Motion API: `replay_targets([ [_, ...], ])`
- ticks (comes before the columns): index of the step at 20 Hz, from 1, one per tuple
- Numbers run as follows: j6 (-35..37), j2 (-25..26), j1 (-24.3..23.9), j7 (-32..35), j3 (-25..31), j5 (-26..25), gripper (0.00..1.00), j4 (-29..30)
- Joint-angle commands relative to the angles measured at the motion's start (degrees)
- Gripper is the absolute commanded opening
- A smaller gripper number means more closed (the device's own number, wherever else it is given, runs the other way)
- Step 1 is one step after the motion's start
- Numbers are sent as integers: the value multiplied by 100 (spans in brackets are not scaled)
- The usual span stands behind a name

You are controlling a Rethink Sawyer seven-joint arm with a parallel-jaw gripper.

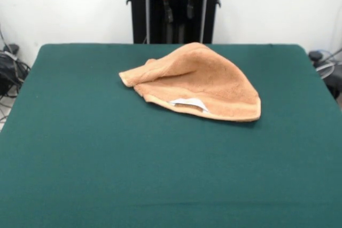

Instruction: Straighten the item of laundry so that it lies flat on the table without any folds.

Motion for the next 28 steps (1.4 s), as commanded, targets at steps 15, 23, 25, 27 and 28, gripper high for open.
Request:
replay_targets([
  [15,637,991,787,574,13,878,100,-2035],
  [23,1542,915,677,390,293,1224,100,-2394],
  [25,1608,974,617,376,347,1276,100,-2435],
  [27,1705,1006,553,335,395,1311,100,-2459],
  [28,1765,1013,526,302,411,1312,100,-2469],
])
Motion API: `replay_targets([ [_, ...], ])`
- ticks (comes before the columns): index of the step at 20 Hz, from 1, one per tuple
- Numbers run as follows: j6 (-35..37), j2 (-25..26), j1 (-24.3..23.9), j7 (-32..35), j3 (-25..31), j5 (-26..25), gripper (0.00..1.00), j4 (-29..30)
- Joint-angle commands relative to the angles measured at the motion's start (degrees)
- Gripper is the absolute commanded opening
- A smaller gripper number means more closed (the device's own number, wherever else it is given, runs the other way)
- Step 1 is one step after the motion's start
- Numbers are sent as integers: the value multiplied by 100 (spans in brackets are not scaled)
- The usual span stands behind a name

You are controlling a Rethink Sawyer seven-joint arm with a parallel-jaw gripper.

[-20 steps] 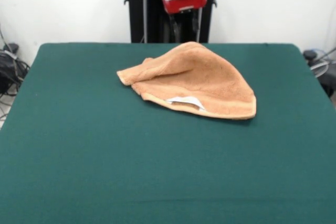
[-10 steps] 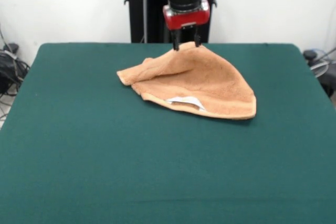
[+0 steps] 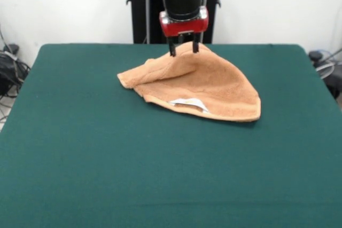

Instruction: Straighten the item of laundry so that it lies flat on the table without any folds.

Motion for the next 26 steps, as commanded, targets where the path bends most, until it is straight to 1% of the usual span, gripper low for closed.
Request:
replay_targets([
  [1,621,194,-138,294,411,364,100,-748],
  [4,698,113,-173,342,385,407,100,-659],
  [6,652,154,-223,361,413,445,100,-623],
  [10,733,198,-259,261,468,454,100,-761],
  [12,683,145,-270,296,484,464,100,-716],
  [16,871,197,-165,317,457,515,100,-990],
  [18,917,209,-134,329,427,520,100,-1028],
  [22,957,299,181,307,97,162,100,-1345],
  [24,717,361,272,354,43,52,100,-1462],
  [26,310,333,370,422,-6,-75,100,-1529],
])
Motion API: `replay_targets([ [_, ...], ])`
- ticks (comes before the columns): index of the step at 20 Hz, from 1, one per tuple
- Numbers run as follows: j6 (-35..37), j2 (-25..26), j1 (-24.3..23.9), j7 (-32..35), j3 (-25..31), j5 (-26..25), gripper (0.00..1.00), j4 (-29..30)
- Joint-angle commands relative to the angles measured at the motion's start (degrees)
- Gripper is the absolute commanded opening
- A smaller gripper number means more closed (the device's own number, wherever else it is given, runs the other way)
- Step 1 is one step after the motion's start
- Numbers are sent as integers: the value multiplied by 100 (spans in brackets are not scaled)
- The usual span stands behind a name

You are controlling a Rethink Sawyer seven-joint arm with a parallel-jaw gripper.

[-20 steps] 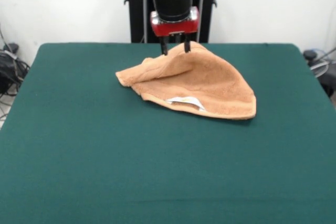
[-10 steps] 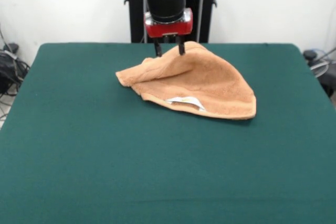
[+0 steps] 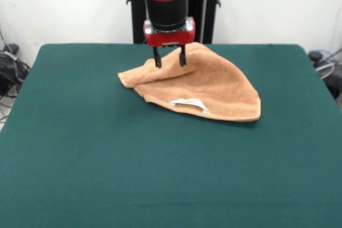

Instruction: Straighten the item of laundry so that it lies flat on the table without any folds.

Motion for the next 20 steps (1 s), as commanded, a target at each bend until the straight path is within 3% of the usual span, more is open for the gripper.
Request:
replay_targets([
  [1,-203,240,417,439,-2,-286,100,-790],
  [6,-667,120,641,764,-279,-336,100,-785],
  [20,-503,618,573,667,-342,-128,100,-968],
])
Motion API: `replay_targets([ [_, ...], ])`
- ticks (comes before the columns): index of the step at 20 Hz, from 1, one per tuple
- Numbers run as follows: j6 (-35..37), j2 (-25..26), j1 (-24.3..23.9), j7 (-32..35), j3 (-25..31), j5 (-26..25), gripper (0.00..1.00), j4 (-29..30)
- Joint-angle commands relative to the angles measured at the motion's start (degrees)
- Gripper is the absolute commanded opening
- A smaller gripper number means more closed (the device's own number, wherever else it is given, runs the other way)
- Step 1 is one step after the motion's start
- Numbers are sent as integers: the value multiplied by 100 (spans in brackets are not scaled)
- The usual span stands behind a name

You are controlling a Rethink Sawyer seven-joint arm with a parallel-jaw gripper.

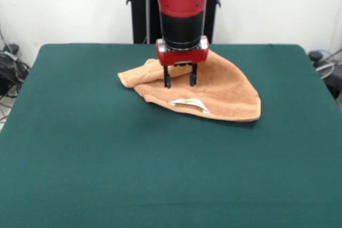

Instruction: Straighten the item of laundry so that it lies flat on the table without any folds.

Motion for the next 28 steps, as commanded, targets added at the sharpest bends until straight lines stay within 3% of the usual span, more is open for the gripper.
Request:
replay_targets([
  [1,-216,293,35,650,-166,-132,100,-386],
  [28,-626,826,-98,604,-76,-40,100,-485],
])
